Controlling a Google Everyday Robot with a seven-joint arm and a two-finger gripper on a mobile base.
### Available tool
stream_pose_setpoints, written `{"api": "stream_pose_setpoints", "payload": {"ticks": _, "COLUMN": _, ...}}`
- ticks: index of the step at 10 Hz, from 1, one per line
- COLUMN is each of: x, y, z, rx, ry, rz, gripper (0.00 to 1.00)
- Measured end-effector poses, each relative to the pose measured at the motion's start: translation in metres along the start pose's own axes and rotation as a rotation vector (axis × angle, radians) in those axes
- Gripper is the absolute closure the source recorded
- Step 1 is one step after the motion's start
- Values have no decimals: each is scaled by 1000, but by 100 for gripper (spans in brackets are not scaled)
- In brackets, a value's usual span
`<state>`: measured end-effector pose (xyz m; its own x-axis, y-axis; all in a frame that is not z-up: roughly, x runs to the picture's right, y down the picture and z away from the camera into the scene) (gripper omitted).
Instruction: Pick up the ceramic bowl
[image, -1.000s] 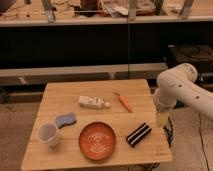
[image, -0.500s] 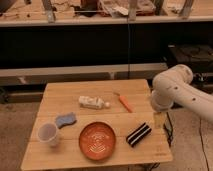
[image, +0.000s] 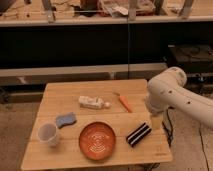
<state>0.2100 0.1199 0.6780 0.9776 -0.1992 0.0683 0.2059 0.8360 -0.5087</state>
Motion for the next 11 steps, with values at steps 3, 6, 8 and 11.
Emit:
{"api": "stream_pose_setpoints", "payload": {"ticks": 3, "x": -10, "y": 1, "z": 3, "rx": 11, "ry": 2, "rz": -55, "gripper": 20}}
{"api": "stream_pose_setpoints", "payload": {"ticks": 6, "x": -27, "y": 3, "z": 10, "rx": 35, "ry": 0, "rz": -161, "gripper": 20}}
{"api": "stream_pose_setpoints", "payload": {"ticks": 8, "x": -40, "y": 3, "z": 13, "rx": 49, "ry": -3, "rz": -224, "gripper": 20}}
{"api": "stream_pose_setpoints", "payload": {"ticks": 11, "x": -46, "y": 4, "z": 16, "rx": 68, "ry": -7, "rz": -303, "gripper": 20}}
